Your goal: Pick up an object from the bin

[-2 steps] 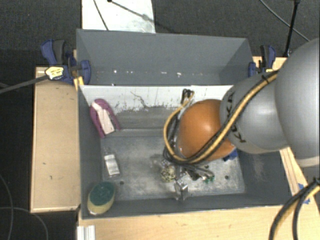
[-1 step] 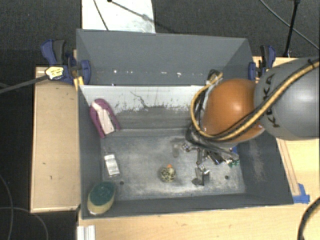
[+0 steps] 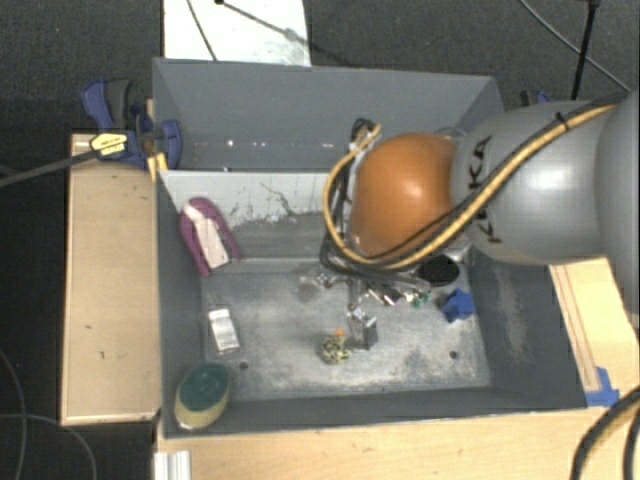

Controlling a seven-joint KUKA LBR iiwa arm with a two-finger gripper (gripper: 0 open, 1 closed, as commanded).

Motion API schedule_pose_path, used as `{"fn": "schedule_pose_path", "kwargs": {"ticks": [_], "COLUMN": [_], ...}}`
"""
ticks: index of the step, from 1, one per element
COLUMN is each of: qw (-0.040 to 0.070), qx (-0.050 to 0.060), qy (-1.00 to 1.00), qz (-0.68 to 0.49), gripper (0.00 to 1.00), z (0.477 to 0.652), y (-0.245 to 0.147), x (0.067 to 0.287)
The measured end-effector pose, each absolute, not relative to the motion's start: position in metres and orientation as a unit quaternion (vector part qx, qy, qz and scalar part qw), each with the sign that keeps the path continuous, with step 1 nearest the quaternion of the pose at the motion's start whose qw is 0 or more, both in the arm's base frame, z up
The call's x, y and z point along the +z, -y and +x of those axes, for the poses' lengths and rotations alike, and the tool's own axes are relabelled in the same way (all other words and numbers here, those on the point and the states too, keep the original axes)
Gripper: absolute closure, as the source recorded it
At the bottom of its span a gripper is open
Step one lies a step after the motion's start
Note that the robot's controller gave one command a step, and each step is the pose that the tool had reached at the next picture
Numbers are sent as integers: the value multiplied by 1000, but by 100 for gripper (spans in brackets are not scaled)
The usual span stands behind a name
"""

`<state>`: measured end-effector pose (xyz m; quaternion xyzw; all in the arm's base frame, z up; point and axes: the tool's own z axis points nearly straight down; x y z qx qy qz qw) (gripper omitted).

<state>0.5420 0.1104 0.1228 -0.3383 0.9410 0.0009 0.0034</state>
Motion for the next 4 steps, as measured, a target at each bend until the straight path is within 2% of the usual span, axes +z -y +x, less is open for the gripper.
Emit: {"fn": "schedule_pose_path", "kwargs": {"ticks": [1,2,3,4], "qw": [-1,1,5,6], "qx": [1,0,-1,-2], "qy": [-904,-905,-901,-854], "qz": [-427,-426,-433,-521], "gripper": [0,100,100,100], "z": [508,509,503,574], "y": [-76,-77,-69,-63], "x": [69,71,185,291]}}
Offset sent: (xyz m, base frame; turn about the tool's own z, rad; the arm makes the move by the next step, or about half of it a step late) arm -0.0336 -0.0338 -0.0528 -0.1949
